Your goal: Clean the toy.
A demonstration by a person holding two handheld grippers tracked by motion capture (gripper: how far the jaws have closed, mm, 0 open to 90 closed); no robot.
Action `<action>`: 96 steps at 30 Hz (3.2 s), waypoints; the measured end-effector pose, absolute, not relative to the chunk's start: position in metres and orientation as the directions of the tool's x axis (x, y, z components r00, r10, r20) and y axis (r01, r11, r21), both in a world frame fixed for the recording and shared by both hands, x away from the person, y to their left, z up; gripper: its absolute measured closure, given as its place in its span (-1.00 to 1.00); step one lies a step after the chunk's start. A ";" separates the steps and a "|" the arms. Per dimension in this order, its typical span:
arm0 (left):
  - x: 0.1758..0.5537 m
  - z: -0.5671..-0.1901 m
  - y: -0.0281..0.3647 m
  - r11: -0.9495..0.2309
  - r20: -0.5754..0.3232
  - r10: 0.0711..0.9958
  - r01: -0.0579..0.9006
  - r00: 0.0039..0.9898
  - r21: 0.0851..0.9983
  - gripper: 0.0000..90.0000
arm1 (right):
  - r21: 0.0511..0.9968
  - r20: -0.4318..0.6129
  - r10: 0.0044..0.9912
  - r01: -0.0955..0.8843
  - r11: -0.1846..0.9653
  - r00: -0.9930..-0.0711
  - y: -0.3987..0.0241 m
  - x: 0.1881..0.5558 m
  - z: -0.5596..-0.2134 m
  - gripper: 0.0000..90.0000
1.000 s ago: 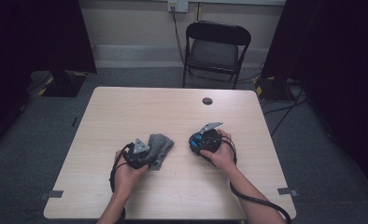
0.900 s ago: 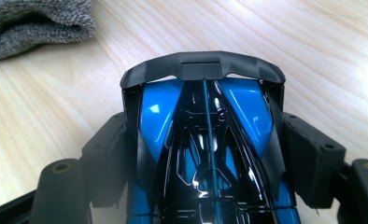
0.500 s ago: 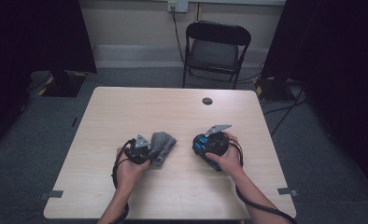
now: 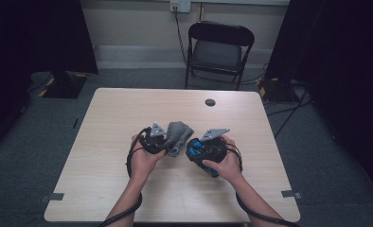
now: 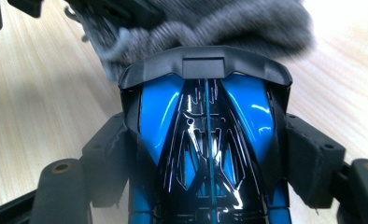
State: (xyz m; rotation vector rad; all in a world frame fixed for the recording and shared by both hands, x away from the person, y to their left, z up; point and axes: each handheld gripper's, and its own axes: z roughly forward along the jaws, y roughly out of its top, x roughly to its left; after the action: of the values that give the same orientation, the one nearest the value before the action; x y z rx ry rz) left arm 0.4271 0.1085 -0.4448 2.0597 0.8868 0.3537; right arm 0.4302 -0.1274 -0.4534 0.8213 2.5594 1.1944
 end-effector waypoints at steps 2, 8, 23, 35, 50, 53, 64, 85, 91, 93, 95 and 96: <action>0.425 -0.445 0.101 -0.422 -0.057 0.676 0.449 0.735 0.787 0.69 | 0.765 0.062 0.553 0.396 0.508 -0.831 -0.127 0.429 -0.452 -0.44; 0.423 -0.449 0.094 -0.436 -0.079 0.634 0.440 0.770 0.785 0.69 | 0.755 0.053 0.555 0.397 0.522 -0.830 -0.126 0.429 -0.453 -0.44; 0.417 -0.439 0.095 -0.426 -0.081 0.561 0.371 0.824 0.825 0.69 | 0.760 0.065 0.604 0.431 0.485 -0.794 -0.142 0.438 -0.453 -0.44; 0.412 -0.437 0.092 -0.439 -0.071 0.521 0.338 0.851 0.832 0.69 | 0.773 0.080 0.630 0.447 0.451 -0.773 -0.153 0.443 -0.449 -0.44; 0.406 -0.439 0.098 -0.461 -0.055 0.493 0.314 0.868 0.830 0.68 | 0.785 0.085 0.659 0.457 0.417 -0.747 -0.162 0.447 -0.446 -0.44; 0.404 -0.440 0.101 -0.457 -0.069 0.488 0.322 0.870 0.829 0.68 | 0.788 0.089 0.667 0.462 0.407 -0.739 -0.164 0.447 -0.445 -0.44; 0.393 -0.441 0.114 -0.459 -0.082 0.501 0.345 0.862 0.819 0.67 | 0.797 0.089 0.683 0.463 0.388 -0.725 -0.169 0.449 -0.441 -0.44; 0.417 -0.424 0.142 -0.375 -0.079 0.641 0.402 0.764 0.835 0.68 | 0.799 0.100 0.621 0.435 0.416 -0.777 -0.155 0.434 -0.436 -0.44; 0.426 -0.419 0.121 -0.409 -0.058 0.614 0.381 0.787 0.829 0.68 | 0.802 0.088 0.587 0.407 0.438 -0.805 -0.143 0.428 -0.434 -0.44; 0.428 -0.420 0.114 -0.408 -0.071 0.600 0.382 0.797 0.829 0.68 | 0.798 0.085 0.579 0.403 0.447 -0.811 -0.141 0.426 -0.434 -0.44; 0.429 -0.421 0.108 -0.420 -0.071 0.588 0.378 0.806 0.825 0.68 | 0.796 0.091 0.571 0.404 0.451 -0.816 -0.139 0.425 -0.435 -0.44; 0.428 -0.422 0.104 -0.423 -0.072 0.577 0.373 0.813 0.826 0.68 | 0.796 0.090 0.572 0.404 0.451 -0.815 -0.138 0.425 -0.436 -0.44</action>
State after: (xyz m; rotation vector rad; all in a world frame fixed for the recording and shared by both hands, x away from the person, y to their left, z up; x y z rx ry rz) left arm 0.4284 0.1041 -0.4222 2.0616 0.7007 0.2765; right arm 0.4250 -0.1378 -0.4356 0.8540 2.5082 1.2957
